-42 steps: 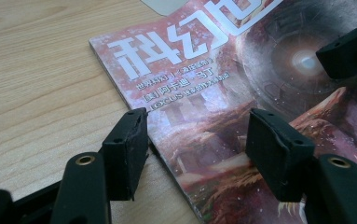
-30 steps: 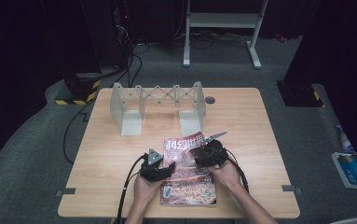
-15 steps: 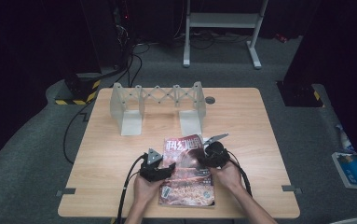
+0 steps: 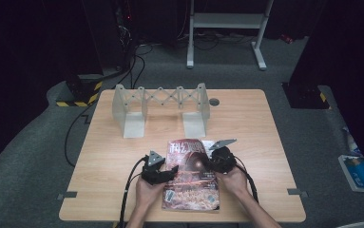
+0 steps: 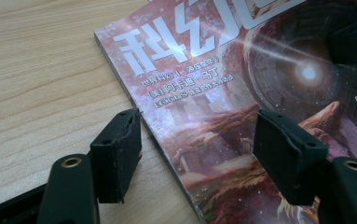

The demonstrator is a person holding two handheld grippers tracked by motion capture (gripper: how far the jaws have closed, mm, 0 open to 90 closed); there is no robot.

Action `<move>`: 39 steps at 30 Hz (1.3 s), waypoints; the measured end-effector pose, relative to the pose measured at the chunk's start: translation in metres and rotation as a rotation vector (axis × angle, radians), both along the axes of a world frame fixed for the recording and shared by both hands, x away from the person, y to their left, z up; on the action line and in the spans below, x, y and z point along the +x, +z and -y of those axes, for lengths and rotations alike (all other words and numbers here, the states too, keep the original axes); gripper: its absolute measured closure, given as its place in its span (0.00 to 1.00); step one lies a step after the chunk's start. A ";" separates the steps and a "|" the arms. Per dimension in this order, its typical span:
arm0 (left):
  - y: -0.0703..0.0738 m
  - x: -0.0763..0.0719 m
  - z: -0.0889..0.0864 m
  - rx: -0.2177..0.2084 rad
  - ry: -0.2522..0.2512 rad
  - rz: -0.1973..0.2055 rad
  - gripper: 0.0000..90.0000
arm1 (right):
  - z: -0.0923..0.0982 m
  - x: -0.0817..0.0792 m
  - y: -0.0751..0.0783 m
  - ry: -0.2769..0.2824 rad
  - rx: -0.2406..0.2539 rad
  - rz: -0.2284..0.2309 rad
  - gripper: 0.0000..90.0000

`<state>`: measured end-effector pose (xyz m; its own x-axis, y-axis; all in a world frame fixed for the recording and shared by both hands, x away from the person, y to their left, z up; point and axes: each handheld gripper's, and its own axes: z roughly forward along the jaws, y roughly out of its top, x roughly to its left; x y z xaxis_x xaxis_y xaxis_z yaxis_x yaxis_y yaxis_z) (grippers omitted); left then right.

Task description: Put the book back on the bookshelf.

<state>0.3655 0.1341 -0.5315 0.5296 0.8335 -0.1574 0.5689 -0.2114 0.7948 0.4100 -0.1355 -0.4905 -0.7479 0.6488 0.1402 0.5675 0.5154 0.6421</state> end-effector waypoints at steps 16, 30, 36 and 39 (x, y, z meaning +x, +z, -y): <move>-0.001 0.003 -0.002 -0.056 -0.036 -0.019 0.24 | 0.012 -0.011 0.006 0.013 0.066 0.038 0.98; -0.001 0.003 -0.004 -0.105 -0.112 -0.032 0.19 | 0.019 -0.022 0.016 0.047 0.113 0.105 0.98; -0.001 0.003 -0.004 -0.116 -0.127 -0.037 0.19 | 0.019 -0.024 0.017 0.068 0.117 0.116 0.98; -0.001 0.003 -0.004 -0.120 -0.139 -0.042 0.20 | 0.018 -0.025 0.016 0.087 0.123 0.122 0.98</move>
